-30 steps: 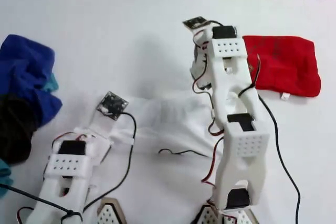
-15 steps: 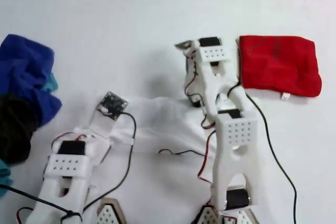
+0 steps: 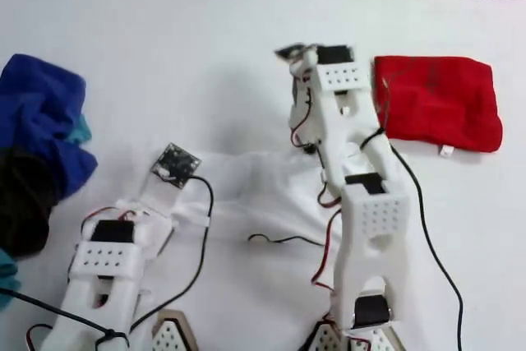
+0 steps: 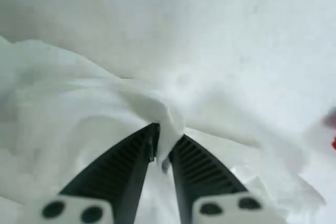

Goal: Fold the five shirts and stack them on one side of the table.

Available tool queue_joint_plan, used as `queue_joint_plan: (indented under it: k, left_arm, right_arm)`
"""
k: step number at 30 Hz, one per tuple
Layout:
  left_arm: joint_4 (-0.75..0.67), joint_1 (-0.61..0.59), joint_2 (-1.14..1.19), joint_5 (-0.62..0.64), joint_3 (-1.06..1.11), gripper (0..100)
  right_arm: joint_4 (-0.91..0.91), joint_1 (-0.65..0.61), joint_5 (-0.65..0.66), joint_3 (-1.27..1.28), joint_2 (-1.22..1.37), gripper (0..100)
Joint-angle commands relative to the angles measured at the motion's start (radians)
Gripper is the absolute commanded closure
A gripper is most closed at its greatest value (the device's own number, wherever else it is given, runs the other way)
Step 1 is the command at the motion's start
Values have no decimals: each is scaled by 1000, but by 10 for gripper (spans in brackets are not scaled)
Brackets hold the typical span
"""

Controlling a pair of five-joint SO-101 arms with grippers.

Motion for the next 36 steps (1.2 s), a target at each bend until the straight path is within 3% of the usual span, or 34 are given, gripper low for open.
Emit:
queue_joint_plan:
  k: [1, 13, 17, 21, 27, 36]
  left_arm:
    - [-12, 2, -17, -8, -1, 975]
    - [-11, 2, -17, -11, -8, 975]
    - [28, -18, -15, -97, -62, 975]
    - [143, -104, -15, -167, -257, 976]
    - [325, -181, 21, -192, -630, 976]
    - [651, -170, 485, -63, -1213, 976]
  right_arm:
    - [24, 7, -9, -21, -156, 978]
    - [25, -2, -2, 52, -516, 979]
    - [25, -2, 0, 239, -664, 979]
    - [7, 4, -2, 428, -806, 979]
    - [-165, 48, -2, 525, -1072, 979]
    - [-232, 124, 0, 542, -1265, 979]
